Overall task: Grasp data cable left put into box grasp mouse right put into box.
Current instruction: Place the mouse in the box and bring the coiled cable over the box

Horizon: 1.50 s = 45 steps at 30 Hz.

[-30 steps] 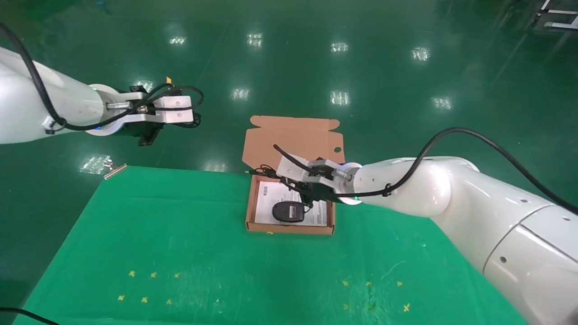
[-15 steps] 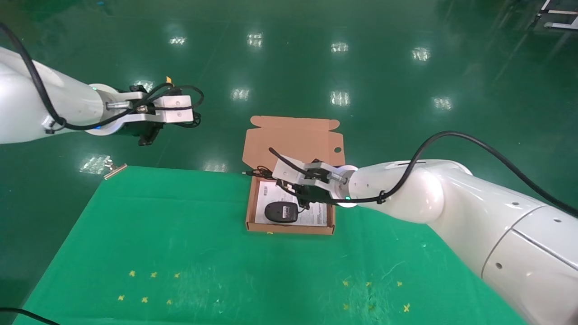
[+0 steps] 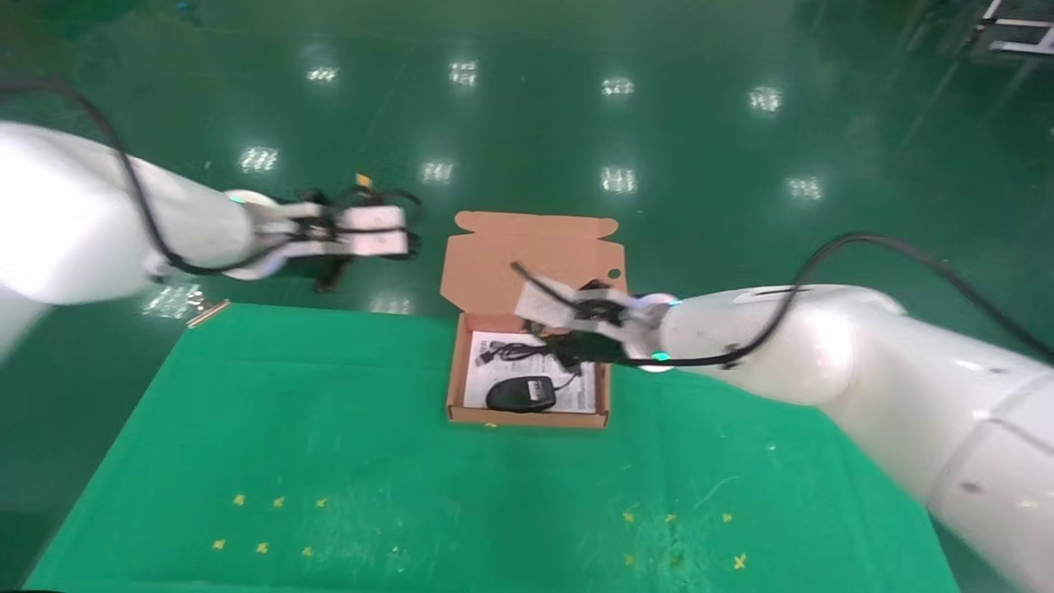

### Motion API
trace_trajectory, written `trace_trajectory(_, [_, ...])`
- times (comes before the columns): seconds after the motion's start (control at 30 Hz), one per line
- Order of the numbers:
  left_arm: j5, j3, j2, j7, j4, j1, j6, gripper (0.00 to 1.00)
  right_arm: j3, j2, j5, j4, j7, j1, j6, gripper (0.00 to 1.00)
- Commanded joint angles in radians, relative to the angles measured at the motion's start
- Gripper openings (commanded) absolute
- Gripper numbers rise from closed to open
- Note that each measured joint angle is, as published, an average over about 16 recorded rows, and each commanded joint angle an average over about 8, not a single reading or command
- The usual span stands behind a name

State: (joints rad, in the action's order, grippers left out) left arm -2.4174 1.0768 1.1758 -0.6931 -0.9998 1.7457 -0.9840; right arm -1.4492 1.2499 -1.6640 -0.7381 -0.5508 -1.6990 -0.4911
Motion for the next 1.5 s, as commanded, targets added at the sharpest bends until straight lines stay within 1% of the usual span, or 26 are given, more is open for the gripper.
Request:
trace_trajectory(0.03, [0.011,0.001,0.017,0.004,0.013,-0.016,0.018,0.00,0.001,-0.024,-0.002,-0.019,-0.001,-0.006,0.002,1.00])
trace_trajectory(0.13, [0.036,0.000,0.056,0.030,0.058,-0.047,0.087,0.00,0.002,-0.106,-0.018,-0.083,-0.023,-0.022,0.001,1.00])
trace_trajectory(0.4, [0.095,0.003,0.155,0.127,0.203,-0.134,0.348,0.00,-0.005,-0.325,-0.112,-0.304,-0.128,-0.078,-0.025,1.00])
trace_trajectory(0.5, [0.142,0.021,0.179,0.162,0.244,-0.152,0.406,0.00,-0.007,-0.398,-0.161,-0.392,-0.180,-0.097,-0.043,1.00])
trace_trajectory(0.67, [0.242,0.081,0.192,0.210,0.263,-0.170,0.455,0.00,-0.010,-0.493,-0.249,-0.519,-0.280,-0.115,-0.086,1.00])
trace_trajectory(0.8, [0.314,0.134,0.195,0.230,0.265,-0.178,0.481,0.00,-0.008,-0.533,-0.310,-0.583,-0.352,-0.122,-0.118,1.00])
trace_trajectory(0.93, [0.371,0.182,0.197,0.247,0.260,-0.185,0.509,0.00,-0.005,-0.546,-0.342,-0.608,-0.390,-0.129,-0.137,1.00])
trace_trajectory(1.07, [0.421,0.226,0.197,0.264,0.256,-0.189,0.532,0.00,-0.002,-0.554,-0.344,-0.613,-0.395,-0.140,-0.148,1.00])
trace_trajectory(1.23, [0.480,0.270,0.198,0.275,0.262,-0.188,0.546,0.00,0.000,-0.565,-0.330,-0.615,-0.377,-0.152,-0.154,1.00])
trace_trajectory(1.27, [0.491,0.278,0.198,0.276,0.263,-0.187,0.547,0.06,0.000,-0.567,-0.326,-0.615,-0.372,-0.154,-0.155,1.00])
trace_trajectory(1.5, [0.548,0.311,0.199,0.283,0.265,-0.183,0.545,0.94,-0.001,-0.575,-0.310,-0.619,-0.352,-0.162,-0.165,1.00])
